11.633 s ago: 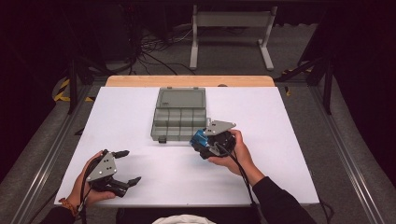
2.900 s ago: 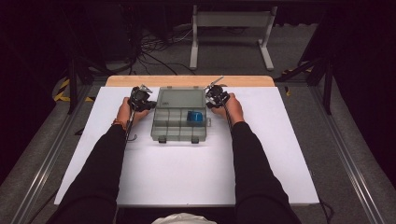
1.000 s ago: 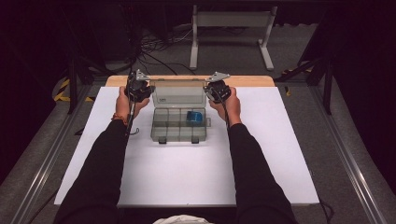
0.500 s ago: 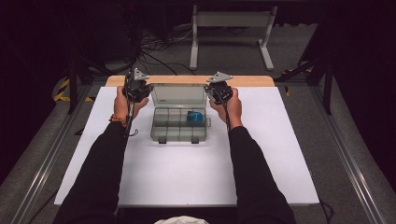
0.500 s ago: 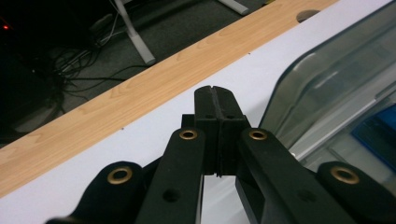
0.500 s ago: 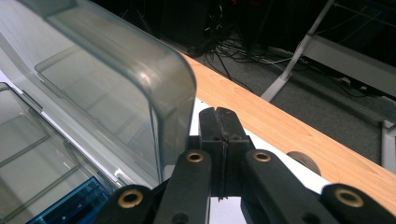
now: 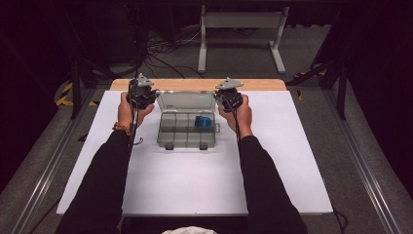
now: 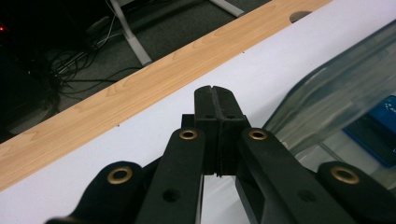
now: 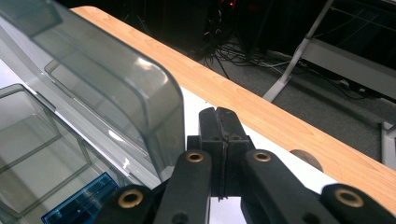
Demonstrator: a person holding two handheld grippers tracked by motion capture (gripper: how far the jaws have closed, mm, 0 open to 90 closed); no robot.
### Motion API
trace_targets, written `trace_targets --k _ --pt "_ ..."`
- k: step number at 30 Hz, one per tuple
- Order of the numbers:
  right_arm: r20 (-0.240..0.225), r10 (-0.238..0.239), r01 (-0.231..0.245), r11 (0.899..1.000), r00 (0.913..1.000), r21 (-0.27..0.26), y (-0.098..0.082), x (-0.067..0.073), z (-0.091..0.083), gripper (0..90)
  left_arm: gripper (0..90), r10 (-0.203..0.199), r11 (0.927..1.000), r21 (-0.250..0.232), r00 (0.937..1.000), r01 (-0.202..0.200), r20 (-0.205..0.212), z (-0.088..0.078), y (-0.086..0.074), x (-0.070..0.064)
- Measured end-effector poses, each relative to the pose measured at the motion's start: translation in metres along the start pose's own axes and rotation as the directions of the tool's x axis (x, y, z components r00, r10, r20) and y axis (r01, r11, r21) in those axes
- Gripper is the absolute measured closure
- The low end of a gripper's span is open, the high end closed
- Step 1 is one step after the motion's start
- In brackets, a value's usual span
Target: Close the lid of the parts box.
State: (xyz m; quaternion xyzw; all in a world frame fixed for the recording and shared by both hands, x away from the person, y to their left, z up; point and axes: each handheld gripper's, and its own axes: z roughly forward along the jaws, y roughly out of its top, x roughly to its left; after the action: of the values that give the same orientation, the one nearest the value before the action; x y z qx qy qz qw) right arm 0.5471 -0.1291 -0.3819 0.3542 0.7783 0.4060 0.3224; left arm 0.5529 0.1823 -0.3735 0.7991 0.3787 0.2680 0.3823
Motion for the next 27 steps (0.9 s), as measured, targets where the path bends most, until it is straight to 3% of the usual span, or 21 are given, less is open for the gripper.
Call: trace_targets --k 12,17,27 --pt "-0.004 -0.018 0.018 1.0 0.9998 -0.005 -0.003 0.006 -0.009 90.0 89.6 0.034 0.9993 -0.012 0.9994 -0.034 0.002 -0.011 -0.005 -0.006" --pt "0.008 -0.028 0.028 1.0 0.9996 -0.006 -0.004 0.011 -0.014 90.0 89.5 0.014 0.9996 -0.024 0.9999 -0.014 0.001 -0.013 -0.011 -0.01" --pt "0.02 -0.024 0.024 1.0 0.9995 -0.013 -0.009 0.016 -0.018 90.0 89.6 0.018 0.9995 -0.025 0.9998 -0.018 -0.011 -0.016 -0.016 -0.014"
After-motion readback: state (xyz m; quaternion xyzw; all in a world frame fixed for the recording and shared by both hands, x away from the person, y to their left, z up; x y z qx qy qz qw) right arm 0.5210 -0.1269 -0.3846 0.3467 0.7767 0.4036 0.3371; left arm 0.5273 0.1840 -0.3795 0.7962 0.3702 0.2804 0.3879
